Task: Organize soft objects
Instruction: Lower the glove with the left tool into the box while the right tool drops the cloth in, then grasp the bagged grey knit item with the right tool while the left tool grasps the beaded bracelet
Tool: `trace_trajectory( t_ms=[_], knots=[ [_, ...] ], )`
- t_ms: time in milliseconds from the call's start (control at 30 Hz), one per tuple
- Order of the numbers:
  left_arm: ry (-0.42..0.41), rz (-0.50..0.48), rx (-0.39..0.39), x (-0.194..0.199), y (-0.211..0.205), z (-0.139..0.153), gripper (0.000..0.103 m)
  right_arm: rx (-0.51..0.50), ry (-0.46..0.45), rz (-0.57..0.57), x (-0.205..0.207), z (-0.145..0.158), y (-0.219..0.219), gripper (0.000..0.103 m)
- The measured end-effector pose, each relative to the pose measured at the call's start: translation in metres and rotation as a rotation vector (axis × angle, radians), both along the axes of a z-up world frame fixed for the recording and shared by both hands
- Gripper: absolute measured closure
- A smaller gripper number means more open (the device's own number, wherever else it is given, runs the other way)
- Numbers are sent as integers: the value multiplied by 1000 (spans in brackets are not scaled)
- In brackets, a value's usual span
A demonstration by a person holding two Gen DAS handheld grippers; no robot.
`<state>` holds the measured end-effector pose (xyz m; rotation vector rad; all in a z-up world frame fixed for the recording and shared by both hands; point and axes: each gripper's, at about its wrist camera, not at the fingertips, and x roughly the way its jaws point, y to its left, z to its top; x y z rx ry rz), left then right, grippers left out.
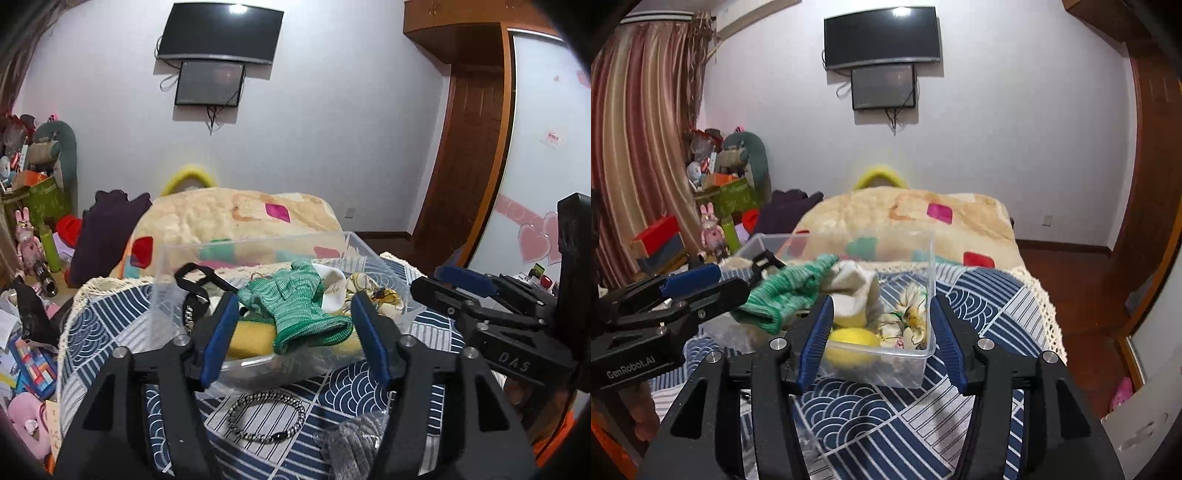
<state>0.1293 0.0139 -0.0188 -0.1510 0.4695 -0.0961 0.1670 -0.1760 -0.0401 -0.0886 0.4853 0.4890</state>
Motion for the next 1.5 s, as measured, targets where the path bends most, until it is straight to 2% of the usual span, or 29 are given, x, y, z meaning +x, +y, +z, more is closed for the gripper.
trace_trajectory(
  t_ms=[67,233,367,500,667,967,1167,1200,1267,1300,1367,1500],
  knots=[
    [-19,5,-4,-12,3,5,34,13,-20,3,-8,7,-2,42],
    [-35,1,-6,-36,10,11,25,31,-56,23,-26,16,-2,38],
    [-21,15,-1,-51,15,5,22,49,-60,40,-38,14,-1,27],
    [2,39,19,-62,18,-7,21,58,-35,60,-47,5,2,27],
    [58,45,13,-71,22,-29,21,24,10,82,-53,-15,14,27],
    [165,68,-15,-71,31,-66,21,-28,155,135,-57,-68,32,27],
    [218,68,-38,-69,33,-82,21,-58,224,154,-54,-92,39,27],
    [227,67,-40,-67,32,-84,21,-66,235,166,-52,-96,42,28],
    [240,61,-41,-64,30,-87,21,-84,242,167,-52,-102,43,41],
    [245,57,-41,-62,29,-89,21,-88,227,168,-53,-101,42,43],
    [258,49,-37,-57,25,-91,21,-85,223,184,-56,-99,41,66],
    [276,26,-48,-47,19,-91,21,-69,202,188,-56,-95,33,74]
  ],
)
